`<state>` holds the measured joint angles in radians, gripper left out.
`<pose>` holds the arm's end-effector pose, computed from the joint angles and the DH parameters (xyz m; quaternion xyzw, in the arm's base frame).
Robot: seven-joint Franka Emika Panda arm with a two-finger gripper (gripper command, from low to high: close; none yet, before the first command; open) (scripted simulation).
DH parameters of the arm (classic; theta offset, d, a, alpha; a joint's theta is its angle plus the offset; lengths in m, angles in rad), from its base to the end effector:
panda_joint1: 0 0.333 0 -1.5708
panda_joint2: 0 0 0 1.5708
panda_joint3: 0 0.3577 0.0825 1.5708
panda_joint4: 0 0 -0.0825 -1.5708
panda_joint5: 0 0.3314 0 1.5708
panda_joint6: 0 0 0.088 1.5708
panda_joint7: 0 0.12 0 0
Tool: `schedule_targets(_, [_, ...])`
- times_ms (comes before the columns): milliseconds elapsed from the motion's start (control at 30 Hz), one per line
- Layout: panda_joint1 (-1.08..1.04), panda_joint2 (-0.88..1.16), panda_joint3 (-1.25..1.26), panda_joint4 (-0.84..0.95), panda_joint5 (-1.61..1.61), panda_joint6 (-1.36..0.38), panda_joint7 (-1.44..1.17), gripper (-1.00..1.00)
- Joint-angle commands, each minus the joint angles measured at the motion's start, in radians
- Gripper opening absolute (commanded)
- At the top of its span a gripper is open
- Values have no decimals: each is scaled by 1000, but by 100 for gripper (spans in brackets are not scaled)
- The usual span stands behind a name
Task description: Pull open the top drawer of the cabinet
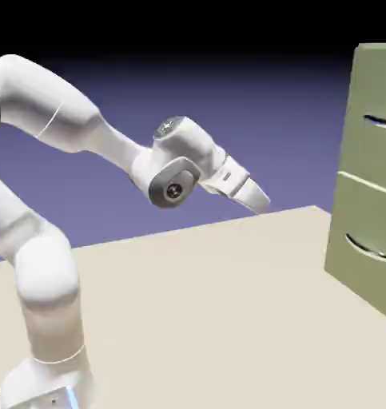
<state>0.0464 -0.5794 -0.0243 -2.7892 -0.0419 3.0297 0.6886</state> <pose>0.3360 0.0093 0.5285 -0.8722 0.2836 -0.3749 0.1353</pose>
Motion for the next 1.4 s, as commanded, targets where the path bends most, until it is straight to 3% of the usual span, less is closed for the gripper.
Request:
schedule_targets(0, [29, -8, -20, 17, -35, -6, -44, 0])
schedule_targets(1367, [1197, -327, -846, 725, -1458, -254, -1827, 0])
